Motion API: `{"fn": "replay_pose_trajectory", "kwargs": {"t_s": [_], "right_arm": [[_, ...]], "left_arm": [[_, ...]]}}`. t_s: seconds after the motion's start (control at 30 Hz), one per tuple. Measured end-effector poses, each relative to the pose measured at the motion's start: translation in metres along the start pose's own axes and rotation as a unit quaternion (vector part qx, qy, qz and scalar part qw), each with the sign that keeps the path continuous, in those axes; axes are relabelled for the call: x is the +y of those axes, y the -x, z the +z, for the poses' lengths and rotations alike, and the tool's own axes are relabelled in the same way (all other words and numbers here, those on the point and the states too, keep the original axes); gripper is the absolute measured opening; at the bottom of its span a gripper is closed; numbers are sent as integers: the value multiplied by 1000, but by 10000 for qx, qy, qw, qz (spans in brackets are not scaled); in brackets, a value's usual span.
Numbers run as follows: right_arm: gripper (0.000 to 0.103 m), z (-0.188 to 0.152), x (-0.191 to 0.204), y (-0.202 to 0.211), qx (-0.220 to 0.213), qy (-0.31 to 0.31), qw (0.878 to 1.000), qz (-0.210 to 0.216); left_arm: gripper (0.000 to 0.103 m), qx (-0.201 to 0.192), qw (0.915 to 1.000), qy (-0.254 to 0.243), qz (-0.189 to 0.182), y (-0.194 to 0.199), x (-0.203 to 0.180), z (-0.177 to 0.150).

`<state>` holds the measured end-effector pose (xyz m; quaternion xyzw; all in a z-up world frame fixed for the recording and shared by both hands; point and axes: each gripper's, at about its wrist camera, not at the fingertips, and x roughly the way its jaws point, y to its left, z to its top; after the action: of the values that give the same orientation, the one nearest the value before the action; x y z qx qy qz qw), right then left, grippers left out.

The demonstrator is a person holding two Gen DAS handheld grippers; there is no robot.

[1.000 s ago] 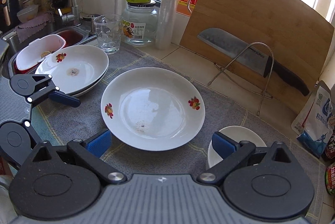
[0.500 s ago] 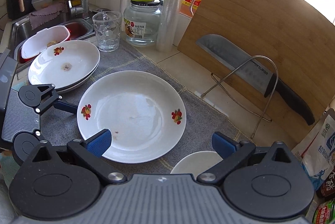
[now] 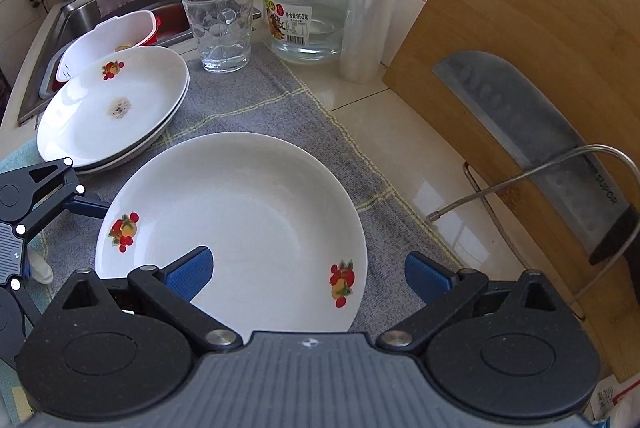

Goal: Organize plates and bowls
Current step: 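Reach the right gripper to the center flower plate and grasp its rim, then lift the flower plate with the right gripper toward the plate stack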

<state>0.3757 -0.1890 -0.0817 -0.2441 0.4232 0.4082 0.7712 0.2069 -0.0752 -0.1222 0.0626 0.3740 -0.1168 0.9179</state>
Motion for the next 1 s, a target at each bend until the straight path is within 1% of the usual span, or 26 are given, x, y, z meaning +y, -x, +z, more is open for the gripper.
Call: {"fn": "replay_pose_trajectory", "kwargs": {"t_s": [0.13,0.23,0.3,0.33,0.4,0.43,0.47,0.5,0.6,0.83,1.0], "right_arm": [[103,5,-16,-19,204,-84,9988,437],[103,6,-27,-25,225,-259,9959,842],[103,8,-30,-28,215,-301,9944,993],[102,9,-31,-29,224,-309,9938,1048],[94,11,-33,-32,263,-322,9923,1163],[92,12,-33,-34,298,-313,9916,1222],[88,13,-33,-35,333,-293,9911,1257],[87,13,-34,-36,373,-277,9908,1274],[82,13,-37,-39,469,-297,9884,1411],[80,14,-39,-40,516,-380,9864,1515],[80,14,-39,-39,516,-485,9860,1507]], "left_arm": [[103,-97,9999,-78,103,-1,-3,2],[102,-149,9997,-115,147,-2,-5,3],[102,-155,9998,-75,132,-2,-5,3],[102,-148,9998,-49,117,-3,-4,3],[101,-156,9998,-39,119,-3,-4,3],[100,-167,9998,-53,116,-3,-4,4],[100,-168,9998,-63,97,-4,-4,5],[100,-172,9998,-65,100,-4,-4,5],[95,-177,9998,-62,70,-4,-4,6],[95,-180,9998,-81,64,-4,-4,7],[94,-173,9998,-90,40,-3,-3,8]]}}
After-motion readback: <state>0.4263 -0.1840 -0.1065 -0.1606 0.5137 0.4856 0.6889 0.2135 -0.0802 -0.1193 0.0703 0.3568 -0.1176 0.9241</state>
